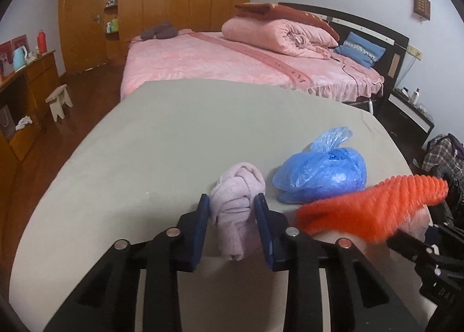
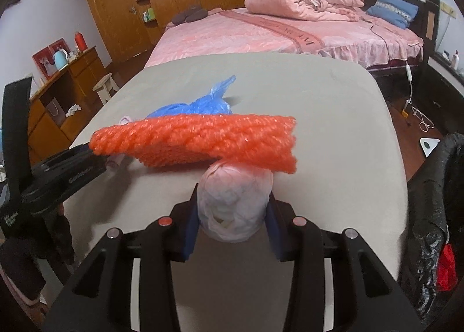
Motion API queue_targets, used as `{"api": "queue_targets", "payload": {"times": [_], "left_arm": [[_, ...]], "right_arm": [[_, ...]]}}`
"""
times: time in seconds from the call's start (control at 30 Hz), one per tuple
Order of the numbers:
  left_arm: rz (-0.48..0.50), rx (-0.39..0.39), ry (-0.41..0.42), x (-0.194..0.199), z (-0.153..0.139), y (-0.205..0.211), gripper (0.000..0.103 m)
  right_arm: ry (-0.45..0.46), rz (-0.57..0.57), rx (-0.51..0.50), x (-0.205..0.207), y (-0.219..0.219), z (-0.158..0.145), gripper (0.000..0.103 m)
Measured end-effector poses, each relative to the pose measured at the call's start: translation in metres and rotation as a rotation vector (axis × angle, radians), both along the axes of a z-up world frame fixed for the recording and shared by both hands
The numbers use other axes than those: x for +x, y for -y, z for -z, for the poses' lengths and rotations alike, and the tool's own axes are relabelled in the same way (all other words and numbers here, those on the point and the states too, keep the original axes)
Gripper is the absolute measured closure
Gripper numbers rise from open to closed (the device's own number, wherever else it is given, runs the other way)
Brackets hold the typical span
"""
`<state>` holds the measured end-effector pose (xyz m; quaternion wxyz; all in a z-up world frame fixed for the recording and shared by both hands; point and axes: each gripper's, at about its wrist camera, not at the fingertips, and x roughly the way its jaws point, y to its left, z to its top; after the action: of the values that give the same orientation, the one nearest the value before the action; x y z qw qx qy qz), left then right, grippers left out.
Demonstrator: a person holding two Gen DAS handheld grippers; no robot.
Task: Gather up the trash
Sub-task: 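Grasp the pink cloth with the left gripper while the right holds the tissue ball, then carry the pink cloth and tissue ball toward the bin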
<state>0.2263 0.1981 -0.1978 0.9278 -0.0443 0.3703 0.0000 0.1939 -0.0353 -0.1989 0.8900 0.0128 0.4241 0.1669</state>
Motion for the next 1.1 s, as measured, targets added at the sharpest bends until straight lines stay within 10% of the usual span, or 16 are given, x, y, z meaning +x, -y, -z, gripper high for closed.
{"api": "queue_targets", "payload": {"times": [1.1], "left_arm": [[0.052,0.023,0.154,-0.105,-0.084,0.06,0.071]], "right_arm": [[0.152,-0.009,0.047,-0.072,0.051,-0.085,0.064]]}}
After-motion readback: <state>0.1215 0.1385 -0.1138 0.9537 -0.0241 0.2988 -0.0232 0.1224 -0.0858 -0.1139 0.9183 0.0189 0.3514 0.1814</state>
